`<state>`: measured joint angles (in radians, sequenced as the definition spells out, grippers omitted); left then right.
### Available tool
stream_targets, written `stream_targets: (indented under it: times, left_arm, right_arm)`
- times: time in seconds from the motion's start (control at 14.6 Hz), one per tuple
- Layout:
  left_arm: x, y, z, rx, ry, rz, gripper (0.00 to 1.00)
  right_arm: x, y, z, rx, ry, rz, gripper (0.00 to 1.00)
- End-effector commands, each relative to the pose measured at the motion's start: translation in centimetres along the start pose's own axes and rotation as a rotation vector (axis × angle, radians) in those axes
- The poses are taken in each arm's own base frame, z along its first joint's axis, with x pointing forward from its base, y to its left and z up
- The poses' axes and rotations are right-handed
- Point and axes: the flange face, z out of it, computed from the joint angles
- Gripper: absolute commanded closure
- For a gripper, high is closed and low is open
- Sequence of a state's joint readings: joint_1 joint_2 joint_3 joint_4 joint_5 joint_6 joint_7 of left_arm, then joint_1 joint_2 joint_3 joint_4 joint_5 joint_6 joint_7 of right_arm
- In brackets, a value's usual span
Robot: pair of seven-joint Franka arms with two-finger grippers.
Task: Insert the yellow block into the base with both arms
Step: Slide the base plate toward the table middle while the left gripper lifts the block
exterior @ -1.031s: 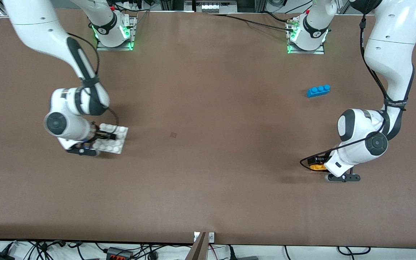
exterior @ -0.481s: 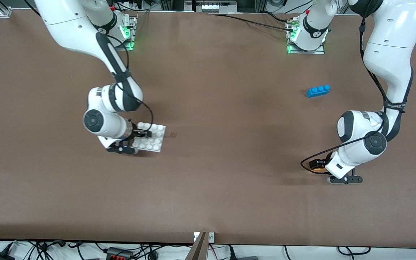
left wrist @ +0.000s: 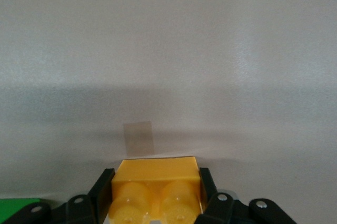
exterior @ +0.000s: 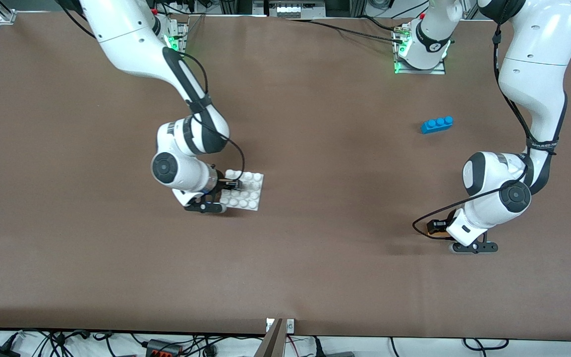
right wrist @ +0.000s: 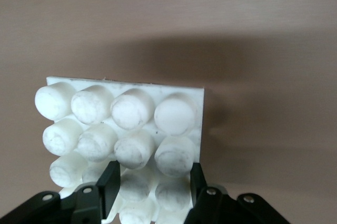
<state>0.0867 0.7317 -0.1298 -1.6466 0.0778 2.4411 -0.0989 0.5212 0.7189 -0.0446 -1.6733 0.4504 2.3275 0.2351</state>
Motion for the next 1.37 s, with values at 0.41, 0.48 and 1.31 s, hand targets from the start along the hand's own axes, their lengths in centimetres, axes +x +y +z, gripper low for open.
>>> stream_targets:
  times: [0.41,0.48,1.31]
  left_arm:
    - [-1.6,9.6,-6.2,-0.026,-0.111,0.02,0.46]
    - [-1.9,10.6,-6.4,-0.032,-0.119,0.016,0.48]
    - [-3.0,15.0,-8.5,-0.058,-0.127,-0.01,0.49]
  right_arm:
    - [-2.7,-10.7,9.4,0.06,0.054,-0.112,0.49]
    - [-3.3,-11.8,9.9,0.063,0.053,-0.125,0.49]
    - [-2.2,-13.6,-8.5,0.08,0.07,-0.14,0.0]
